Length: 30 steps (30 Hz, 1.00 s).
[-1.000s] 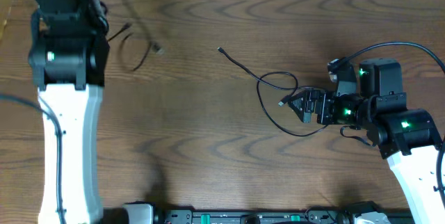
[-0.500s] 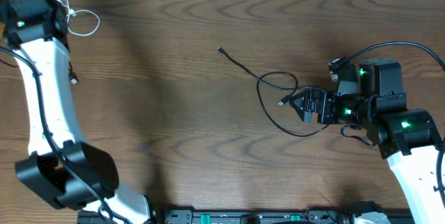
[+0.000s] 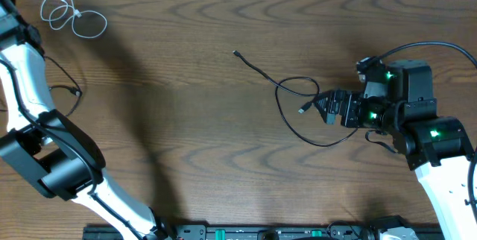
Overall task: Untangle cables
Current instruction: 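Lower the black cable at the left edge and open the left gripper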
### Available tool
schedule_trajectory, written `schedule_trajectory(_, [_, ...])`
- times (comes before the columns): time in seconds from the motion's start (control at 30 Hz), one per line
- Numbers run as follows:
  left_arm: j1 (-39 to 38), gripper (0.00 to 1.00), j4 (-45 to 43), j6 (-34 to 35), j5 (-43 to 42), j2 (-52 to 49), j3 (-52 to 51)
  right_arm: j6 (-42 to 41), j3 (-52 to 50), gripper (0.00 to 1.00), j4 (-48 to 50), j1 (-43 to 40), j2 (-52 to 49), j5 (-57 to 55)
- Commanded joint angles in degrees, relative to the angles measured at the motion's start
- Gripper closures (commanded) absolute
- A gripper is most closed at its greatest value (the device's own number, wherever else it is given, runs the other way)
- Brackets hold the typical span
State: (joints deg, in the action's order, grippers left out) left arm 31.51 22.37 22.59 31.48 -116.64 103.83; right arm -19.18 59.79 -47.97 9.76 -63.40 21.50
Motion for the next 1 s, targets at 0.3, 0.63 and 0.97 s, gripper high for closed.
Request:
schedule_trajectory(0.3, [0.20, 0.73, 5.73, -0.31, -11.74, -0.59, 0.31, -2.03, 0.42, 0.01, -1.05, -0.28, -4.31, -0.35])
schedule_trajectory(0.63, [1.81, 0.66, 9.79, -0.48, -15.15, -1.14, 0.24, -2.03, 0.42, 0.01, -3.37, -0.22, -10.71, -0.35])
schedule_trajectory(0.97, [10.45, 0.44, 15.69, 6.56, -16.11, -6.40, 0.20, -2.05, 0.42, 0.01, -3.48, -0.22, -15.52, -0.15])
